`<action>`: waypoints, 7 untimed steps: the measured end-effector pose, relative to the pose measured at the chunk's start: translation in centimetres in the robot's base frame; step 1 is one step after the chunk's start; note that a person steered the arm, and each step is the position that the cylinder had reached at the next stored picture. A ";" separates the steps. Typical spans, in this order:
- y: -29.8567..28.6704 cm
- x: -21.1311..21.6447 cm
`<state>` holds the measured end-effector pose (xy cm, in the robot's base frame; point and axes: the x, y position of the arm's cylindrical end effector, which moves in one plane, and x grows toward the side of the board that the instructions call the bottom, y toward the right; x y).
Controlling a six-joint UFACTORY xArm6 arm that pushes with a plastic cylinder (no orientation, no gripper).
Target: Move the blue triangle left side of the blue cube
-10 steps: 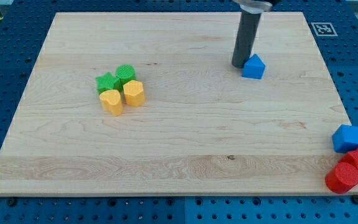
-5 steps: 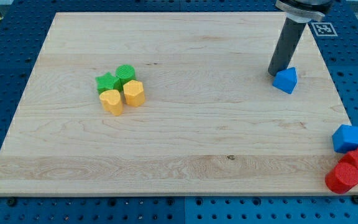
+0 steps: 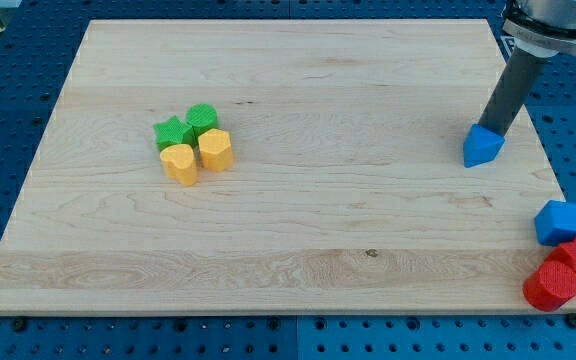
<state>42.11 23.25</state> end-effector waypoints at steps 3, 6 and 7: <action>-5.3 -0.9; -5.2 0.3; -5.0 0.3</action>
<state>42.39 18.23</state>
